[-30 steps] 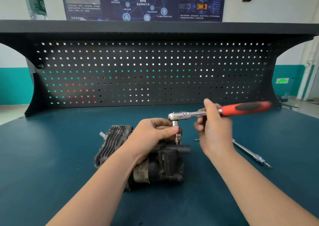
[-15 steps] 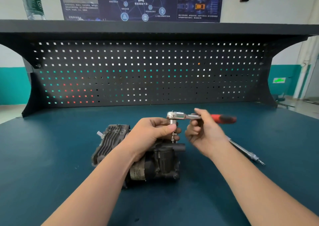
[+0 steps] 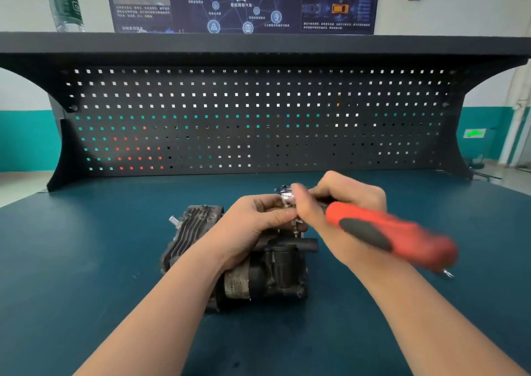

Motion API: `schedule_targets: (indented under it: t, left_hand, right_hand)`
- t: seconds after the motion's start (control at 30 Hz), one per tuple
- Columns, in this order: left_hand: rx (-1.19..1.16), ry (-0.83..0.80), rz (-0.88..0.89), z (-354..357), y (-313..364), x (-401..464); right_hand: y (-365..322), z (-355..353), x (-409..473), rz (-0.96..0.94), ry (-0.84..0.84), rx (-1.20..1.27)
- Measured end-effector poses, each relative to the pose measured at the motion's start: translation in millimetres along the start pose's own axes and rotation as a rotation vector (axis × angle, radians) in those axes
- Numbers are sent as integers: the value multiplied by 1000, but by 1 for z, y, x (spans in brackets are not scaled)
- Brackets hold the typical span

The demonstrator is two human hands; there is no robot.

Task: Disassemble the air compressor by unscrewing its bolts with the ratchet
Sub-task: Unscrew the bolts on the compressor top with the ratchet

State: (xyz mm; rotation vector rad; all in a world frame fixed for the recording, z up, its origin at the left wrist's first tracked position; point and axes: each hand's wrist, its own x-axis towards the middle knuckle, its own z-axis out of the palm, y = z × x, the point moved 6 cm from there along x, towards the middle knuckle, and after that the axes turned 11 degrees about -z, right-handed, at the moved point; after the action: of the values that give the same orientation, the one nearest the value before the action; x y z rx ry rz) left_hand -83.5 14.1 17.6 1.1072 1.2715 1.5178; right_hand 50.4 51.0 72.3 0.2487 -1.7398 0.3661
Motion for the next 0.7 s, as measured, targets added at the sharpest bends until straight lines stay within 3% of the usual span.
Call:
schedule_targets:
  t: [0.1,0.23,0.3,0.4,0.43,0.5,0.63,0.7]
  left_hand:
    - [-62,-71,-44,0,-2,1]
    - [-53,72,-36,-1,-3,4]
    - [13,158,-13,-1,-3,6]
    - [80,212,14,-1,-3,7]
    - [76,214,22,-2,-3,7]
    - [49,200,27,-3,-2,6]
    - [51,110,34,-1,-1,5]
    - [73,34,51,1,1,2]
  right_hand:
    - [33,-6,-5,352,144,83]
    - [91,8,-37,1014,504,777]
    - [101,27,-61,1299,552,986]
    - [102,37,-67,1364,627,1027]
    - [101,32,-62,1300,659,963]
    - [89,12,-40,993,641,743]
    - [9,-11,8,-53,123,-177]
    - [-13,6,7,-425,-32,-415]
